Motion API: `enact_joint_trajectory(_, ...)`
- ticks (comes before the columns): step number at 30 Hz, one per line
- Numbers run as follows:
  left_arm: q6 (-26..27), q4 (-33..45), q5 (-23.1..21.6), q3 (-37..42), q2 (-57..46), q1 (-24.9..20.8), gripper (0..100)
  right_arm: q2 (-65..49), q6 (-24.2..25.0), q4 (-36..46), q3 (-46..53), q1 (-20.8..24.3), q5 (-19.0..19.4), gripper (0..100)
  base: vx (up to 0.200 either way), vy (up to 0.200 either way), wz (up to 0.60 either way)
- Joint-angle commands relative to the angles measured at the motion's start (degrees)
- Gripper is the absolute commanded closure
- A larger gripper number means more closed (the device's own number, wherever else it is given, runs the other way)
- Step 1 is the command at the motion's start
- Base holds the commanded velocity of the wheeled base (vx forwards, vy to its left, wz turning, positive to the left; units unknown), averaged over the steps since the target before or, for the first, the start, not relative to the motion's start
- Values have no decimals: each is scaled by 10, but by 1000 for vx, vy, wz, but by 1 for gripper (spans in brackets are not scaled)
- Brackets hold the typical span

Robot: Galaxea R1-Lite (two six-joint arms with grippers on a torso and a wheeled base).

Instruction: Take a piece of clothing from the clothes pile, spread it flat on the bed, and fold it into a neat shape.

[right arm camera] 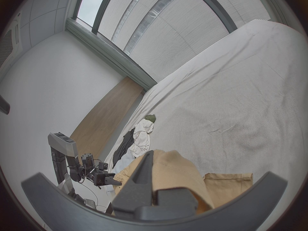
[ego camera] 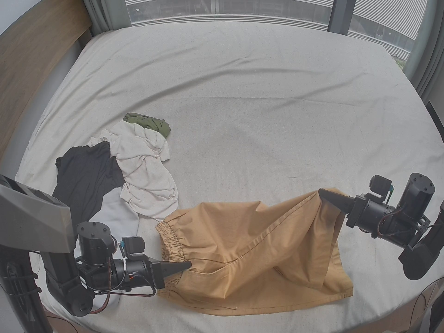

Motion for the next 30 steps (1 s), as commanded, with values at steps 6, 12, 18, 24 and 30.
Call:
enact_joint_trajectory(6,-4,-2,0,-5,-42,4,100,-2,1,0,-7,-2,0,100,0,0,0)
enact_joint_trajectory(12,-27,-3,1,-27,-102,14,100,-4,2,0,-12,-7,2,100,0,0,0)
enact_joint_trajectory(18,-29,-2,6,-46,-127,18,100,-5,3,0,-19,-22,4,100,0,0,0)
enact_joint_trajectory(24,-29,-3,6,-64,-134,32,100,-5,3,0,-24,-30,8,100,0,0,0)
enact_joint_trajectory(30,-28,-3,7,-75,-137,46,100,-6,3,0,-29,-39,12,100,0,0,0)
